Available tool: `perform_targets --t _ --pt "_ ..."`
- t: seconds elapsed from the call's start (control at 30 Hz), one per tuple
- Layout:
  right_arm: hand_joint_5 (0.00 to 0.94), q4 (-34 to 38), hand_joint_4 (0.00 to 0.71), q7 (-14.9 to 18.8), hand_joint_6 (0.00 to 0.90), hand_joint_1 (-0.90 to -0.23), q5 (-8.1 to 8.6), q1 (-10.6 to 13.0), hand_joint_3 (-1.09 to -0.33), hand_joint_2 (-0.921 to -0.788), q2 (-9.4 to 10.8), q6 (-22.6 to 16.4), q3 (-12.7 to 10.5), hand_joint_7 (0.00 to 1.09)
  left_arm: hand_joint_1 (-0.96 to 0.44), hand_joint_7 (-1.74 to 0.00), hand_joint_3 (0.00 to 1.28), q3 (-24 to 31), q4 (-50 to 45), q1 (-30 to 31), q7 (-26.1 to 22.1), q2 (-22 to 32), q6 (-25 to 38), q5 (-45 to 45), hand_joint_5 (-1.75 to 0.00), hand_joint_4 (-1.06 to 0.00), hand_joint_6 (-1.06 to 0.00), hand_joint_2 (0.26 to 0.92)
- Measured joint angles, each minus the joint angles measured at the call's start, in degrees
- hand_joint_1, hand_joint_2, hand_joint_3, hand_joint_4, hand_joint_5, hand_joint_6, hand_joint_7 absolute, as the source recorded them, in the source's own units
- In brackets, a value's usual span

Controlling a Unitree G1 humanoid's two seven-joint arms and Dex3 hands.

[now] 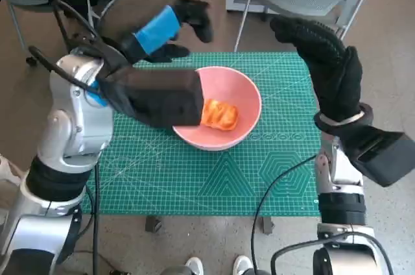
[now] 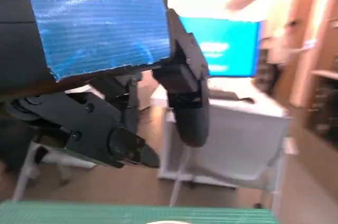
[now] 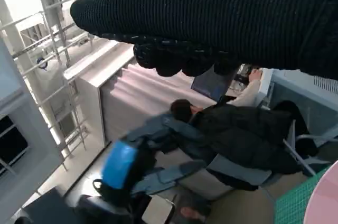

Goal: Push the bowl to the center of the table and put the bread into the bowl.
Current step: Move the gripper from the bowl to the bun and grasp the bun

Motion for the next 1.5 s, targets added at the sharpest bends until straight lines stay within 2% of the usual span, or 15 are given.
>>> perform_targets --t 0.03,0.07,0.13,0.17,0.2,0.23,0.27,0.33,0.43,0.53,0.8,1.2,1.5 --pt "0.002 0.0 0.15 0.04 -0.001 -0.704 0.02 0.01 -0.814 -0.921 0.0 -0.01 -0.06 0.5 0.0 -1.15 0.07 0.23 0.2 0.03 0.04 0.0 0.18 0.05 -1.16 -0.69 -0.64 0.916" --pt "0.002 0.0 0.15 0.07 -0.001 -0.704 0.04 0.01 -0.813 -0.921 0.01 -0.02 -0.09 0.5 0.07 -1.07 0.09 0.39 0.43 0.03 -0.08 0.0 0.77 0.17 -1.19 -0.66 -0.59 0.917" --pt "0.002 0.0 0.15 0.12 -0.001 -0.705 0.08 0.02 -0.811 -0.921 0.01 -0.07 -0.15 0.5 0.24 -0.74 0.15 0.62 0.8 0.03 -0.99 0.02 3.03 0.52 -1.3 -0.59 -0.54 0.919" --pt "0.002 0.01 0.15 0.16 -0.001 -0.705 0.11 0.02 -0.811 -0.921 0.01 -0.12 -0.2 0.5 0.19 -0.64 0.14 0.63 1.04 0.03 -1.8 0.11 4.52 0.77 -1.14 -0.52 -0.5 0.888" --pt "0.002 0.03 0.15 0.18 -0.001 -0.706 0.12 0.02 -0.811 -0.921 0.01 -0.19 -0.25 0.5 0.11 -0.46 0.11 0.58 1.27 0.02 -3.06 0.27 6.12 1.03 -0.79 -0.49 -0.45 0.846" --pt "0.002 0.04 0.15 0.19 -0.001 -0.706 0.12 0.02 -0.811 -0.921 0.01 -0.21 -0.3 0.5 0.01 -0.3 0.08 0.45 1.57 0.02 -4.57 0.56 7.47 1.21 -0.51 -0.35 -0.37 0.803" --pt "0.002 0.06 0.15 0.19 -0.001 -0.706 0.14 0.02 -0.81 -0.921 0.01 -0.22 -0.34 0.5 -0.02 -0.25 0.07 0.13 1.92 -0.09 -6.76 0.93 9.11 1.55 -0.41 -0.3 -0.34 0.788" --pt "0.002 0.06 0.149 0.19 -0.001 -0.706 0.18 0.02 -0.811 -0.921 0.02 -0.23 -0.39 0.5 -0.15 -0.1 0.04 -0.9 2.95 -0.41 -11.12 1.93 11.79 2.11 -0.17 -0.12 -0.23 0.737" --pt "0.002 0.05 0.149 0.19 -0.001 -0.705 0.33 0.02 -0.811 -0.921 0.12 -0.23 -0.39 0.5 -0.26 -0.04 0.02 -1.92 5.55 -0.73 -17.16 3.5 14.27 2.13 -0.05 -0.04 -0.19 0.71" --pt "0.001 0.06 0.149 0.19 -0.001 -0.705 0.35 0.02 -0.811 -0.921 0.12 -0.23 -0.39 0.5 -0.34 -0.01 0.01 -2.02 6.42 -0.25 -19.26 4.78 14.84 2.13 -0.02 -0.01 -0.18 0.7" --pt "0.001 0.31 0.149 0.19 -0.001 -0.703 0.3 0.01 -0.814 -0.921 0.2 -0.23 -0.26 0.5 -0.43 0.0 0.0 -1.35 4.72 2.86 -19.07 6.83 14.45 2.28 0.0 0.0 -0.16 0.697" --pt "0.001 0.39 0.15 0.2 -0.001 -0.7 0.32 0.01 -0.812 -0.921 0.39 0.25 0.18 0.5 -0.44 0.0 0.0 -0.63 3.6 5.88 -19.07 7.7 15.22 2.22 0.0 0.0 -0.15 0.697" --pt "0.002 -0.38 0.151 0.23 -0.001 -0.7 0.34 0.14 -0.81 -0.921 0.38 1.16 0.33 0.51 -0.43 0.0 0.0 -0.76 6.59 6.36 -18.02 7.68 14.32 2.23 0.0 0.0 -0.15 0.696"
